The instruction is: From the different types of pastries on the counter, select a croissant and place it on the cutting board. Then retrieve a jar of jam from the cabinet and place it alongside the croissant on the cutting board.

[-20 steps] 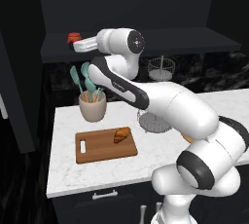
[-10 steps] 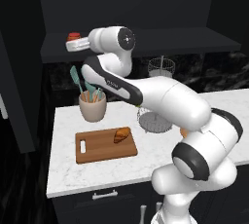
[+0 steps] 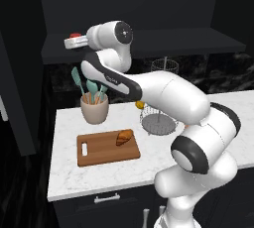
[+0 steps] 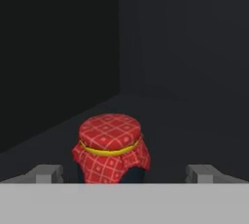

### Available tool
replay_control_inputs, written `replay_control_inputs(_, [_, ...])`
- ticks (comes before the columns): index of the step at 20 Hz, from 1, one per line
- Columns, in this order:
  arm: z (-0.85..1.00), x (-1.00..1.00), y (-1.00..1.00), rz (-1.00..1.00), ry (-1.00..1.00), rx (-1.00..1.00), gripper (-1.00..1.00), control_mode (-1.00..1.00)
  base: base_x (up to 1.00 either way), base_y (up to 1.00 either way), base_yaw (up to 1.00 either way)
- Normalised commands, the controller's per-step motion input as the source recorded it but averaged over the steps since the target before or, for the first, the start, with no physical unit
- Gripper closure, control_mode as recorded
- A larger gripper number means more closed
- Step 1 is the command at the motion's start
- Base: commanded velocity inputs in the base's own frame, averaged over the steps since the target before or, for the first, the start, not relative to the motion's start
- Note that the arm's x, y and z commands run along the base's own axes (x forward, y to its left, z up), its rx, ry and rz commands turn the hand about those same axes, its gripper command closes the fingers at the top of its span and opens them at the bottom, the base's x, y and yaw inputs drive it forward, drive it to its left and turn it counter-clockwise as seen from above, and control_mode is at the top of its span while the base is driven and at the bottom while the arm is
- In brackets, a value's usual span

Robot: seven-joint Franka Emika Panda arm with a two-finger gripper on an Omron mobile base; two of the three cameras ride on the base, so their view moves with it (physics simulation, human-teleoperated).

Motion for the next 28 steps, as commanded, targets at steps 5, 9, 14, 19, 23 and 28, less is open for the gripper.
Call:
replay_control_inputs(5, [-0.18, 0.01, 0.2, 0.0, 0.0, 0.0, -1.0, -1.0, 0.0, 0.0, 0.0])
replay_control_inputs(9, [-0.11, 0.26, 0.02, 0.0, 0.0, 0.0, -1.0, -1.0, 0.0, 0.0, 0.0])
replay_control_inputs(14, [-0.1, 0.25, 0.04, 0.0, 0.0, 0.0, -1.0, -1.0, 0.0, 0.0, 0.0])
replay_control_inputs(19, [-0.14, 0.01, 0.27, 0.0, 0.0, 0.0, -1.0, -1.0, 0.0, 0.0, 0.0])
replay_control_inputs(23, [-0.1, 0.1, 0.18, 0.0, 0.0, 0.0, -1.0, -1.0, 0.0, 0.0, 0.0])
replay_control_inputs(28, [-0.04, 0.03, 0.22, 0.0, 0.0, 0.0, 1.0, -1.0, 0.0, 0.0, 0.0])
